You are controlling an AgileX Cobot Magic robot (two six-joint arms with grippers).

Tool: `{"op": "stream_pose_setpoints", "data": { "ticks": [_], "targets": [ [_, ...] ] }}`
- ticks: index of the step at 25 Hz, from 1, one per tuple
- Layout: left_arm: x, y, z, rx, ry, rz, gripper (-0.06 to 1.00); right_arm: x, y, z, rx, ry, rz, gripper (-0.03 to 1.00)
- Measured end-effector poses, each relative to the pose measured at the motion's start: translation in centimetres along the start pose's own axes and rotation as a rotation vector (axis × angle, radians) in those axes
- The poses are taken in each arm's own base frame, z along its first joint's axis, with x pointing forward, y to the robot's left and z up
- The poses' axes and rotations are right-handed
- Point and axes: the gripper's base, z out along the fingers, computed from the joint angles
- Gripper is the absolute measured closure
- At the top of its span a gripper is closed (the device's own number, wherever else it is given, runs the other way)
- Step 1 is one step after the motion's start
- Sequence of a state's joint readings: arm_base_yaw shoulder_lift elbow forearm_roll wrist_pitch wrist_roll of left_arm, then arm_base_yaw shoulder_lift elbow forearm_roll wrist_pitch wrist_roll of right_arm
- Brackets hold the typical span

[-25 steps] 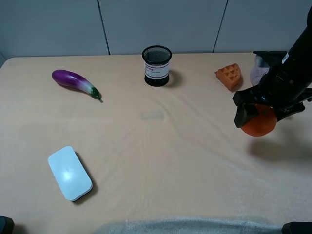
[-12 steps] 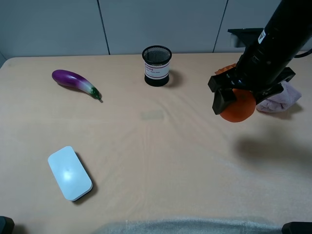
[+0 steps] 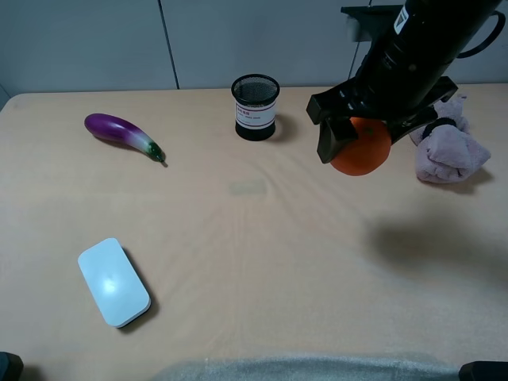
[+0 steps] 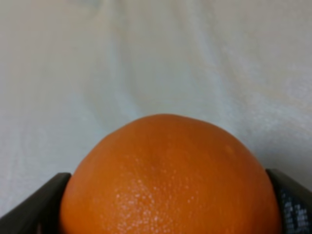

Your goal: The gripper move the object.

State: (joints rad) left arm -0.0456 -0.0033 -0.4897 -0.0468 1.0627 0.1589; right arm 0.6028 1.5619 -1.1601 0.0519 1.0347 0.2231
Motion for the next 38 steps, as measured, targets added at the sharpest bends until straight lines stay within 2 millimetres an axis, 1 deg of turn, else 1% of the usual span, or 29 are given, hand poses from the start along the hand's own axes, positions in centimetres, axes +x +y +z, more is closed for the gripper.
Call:
{"op": "stream_pose_setpoints", "data": {
  "ticks": [10, 14, 19, 28, 32, 38],
  "targets": [
    [0.0, 0.0, 0.0, 0.000, 0.000, 0.000, -0.03, -0.4, 3.4, -2.1, -0.005, -0.055, -0.068, 0.41],
    [0.0, 0.0, 0.0, 0.000, 0.000, 0.000, -0.03, -0.7, 4.9, -2.5, -0.017, -0.060, -0.097, 0.41],
    [0.0, 0.0, 0.0, 0.000, 0.000, 0.000, -0.03, -1.7, 7.2, -1.7, -0.013, -0.030, -0.149, 0.41],
    [0.0, 0.0, 0.0, 0.000, 0.000, 0.000, -0.03, -3.4, 11.5, -0.7, -0.021, -0.029, -0.255, 0.41],
    [0.0, 0.0, 0.0, 0.000, 0.000, 0.000, -0.03, -3.9, 13.7, 0.2, -0.030, -0.029, -0.300, 0.41],
    [0.0, 0.0, 0.0, 0.000, 0.000, 0.000, -0.03, -3.9, 16.8, 1.8, -0.036, -0.025, -0.389, 0.41]
  ]
}}
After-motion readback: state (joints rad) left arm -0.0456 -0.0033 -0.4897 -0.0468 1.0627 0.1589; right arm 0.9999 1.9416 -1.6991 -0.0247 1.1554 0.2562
